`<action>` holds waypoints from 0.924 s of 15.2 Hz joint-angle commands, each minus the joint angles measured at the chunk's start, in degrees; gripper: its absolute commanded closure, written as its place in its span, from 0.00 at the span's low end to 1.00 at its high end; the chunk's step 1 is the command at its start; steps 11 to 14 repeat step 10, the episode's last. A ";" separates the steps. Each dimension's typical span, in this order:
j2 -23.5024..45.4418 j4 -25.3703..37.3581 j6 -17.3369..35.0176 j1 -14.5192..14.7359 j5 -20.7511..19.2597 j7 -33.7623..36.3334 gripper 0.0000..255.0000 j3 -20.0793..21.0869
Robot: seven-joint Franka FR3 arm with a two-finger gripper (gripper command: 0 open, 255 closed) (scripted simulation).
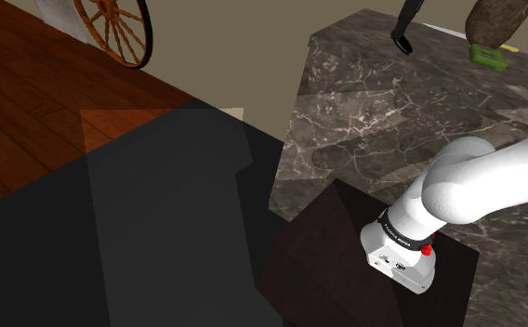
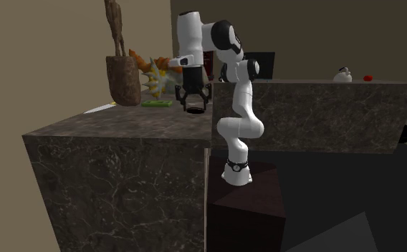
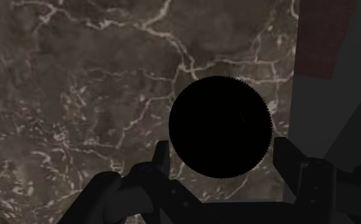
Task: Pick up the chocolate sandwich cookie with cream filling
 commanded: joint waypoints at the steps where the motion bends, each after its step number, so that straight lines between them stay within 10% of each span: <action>1: 0.65 2.19 -1.57 0.15 0.20 -0.13 1.00 0.10; 14: 3.44 10.05 -6.69 0.69 0.92 -0.56 1.00 0.28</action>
